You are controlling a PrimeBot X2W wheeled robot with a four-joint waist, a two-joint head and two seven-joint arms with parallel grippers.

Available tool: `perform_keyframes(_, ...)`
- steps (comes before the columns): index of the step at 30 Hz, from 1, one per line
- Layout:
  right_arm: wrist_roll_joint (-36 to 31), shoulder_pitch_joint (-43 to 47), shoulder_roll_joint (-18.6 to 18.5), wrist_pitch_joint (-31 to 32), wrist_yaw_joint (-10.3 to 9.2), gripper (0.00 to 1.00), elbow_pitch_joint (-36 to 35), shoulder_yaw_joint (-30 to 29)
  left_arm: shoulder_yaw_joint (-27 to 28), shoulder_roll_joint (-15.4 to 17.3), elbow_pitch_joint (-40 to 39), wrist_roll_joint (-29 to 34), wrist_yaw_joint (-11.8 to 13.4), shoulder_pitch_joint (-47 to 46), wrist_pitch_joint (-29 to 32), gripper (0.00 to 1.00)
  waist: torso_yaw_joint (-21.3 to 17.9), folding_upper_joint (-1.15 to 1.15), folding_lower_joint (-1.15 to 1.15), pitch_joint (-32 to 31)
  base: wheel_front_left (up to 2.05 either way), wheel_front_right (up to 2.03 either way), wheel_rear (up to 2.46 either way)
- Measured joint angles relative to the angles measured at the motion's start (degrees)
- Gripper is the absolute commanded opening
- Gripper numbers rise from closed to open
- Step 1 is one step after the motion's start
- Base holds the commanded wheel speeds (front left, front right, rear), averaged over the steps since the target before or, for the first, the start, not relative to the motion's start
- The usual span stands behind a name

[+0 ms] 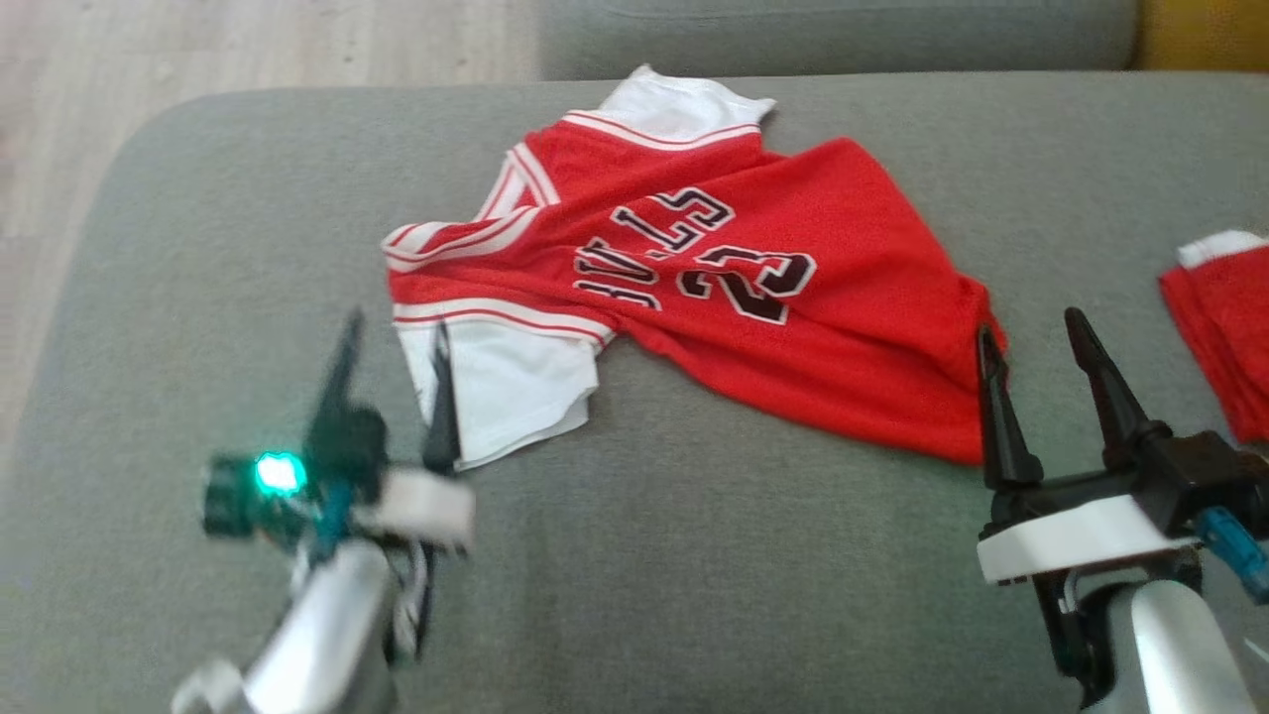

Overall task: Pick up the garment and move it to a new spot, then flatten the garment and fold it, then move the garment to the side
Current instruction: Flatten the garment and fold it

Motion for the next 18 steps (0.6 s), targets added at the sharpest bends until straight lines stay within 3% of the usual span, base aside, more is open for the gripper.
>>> perform_keyframes(5,-0.1,-0.7,0.1,1.6,0.00,1.00,0.4,-3.1,-2.1,-0.1,-10.5,0.1,2.7,10.2,1.4,1.00,3.4,0.00,0.00,0.1,0.00,0.00,0.00)
perform_keyframes(8,-0.1,-4.3,0.1,4.3,0.00,1.00,3.0,-7.1,-2.1,0.1,-14.1,0.1,3.4,10.1,2.6,1.00,4.6,0.00,0.00,1.0,0.00,0.00,0.00)
perform_keyframes(13,-0.7,-13.9,0.1,13.1,0.00,1.00,13.3,-14.0,-2.9,0.5,-17.1,0.1,3.8,9.9,4.2,1.00,5.7,0.00,0.01,2.9,0.00,0.00,0.00)
perform_keyframes(18,-2.1,-19.5,-0.1,19.8,0.00,1.00,25.6,-16.5,-3.3,0.4,-18.1,0.4,3.9,9.9,5.2,1.00,6.4,0.00,0.01,4.2,0.00,0.00,0.00)
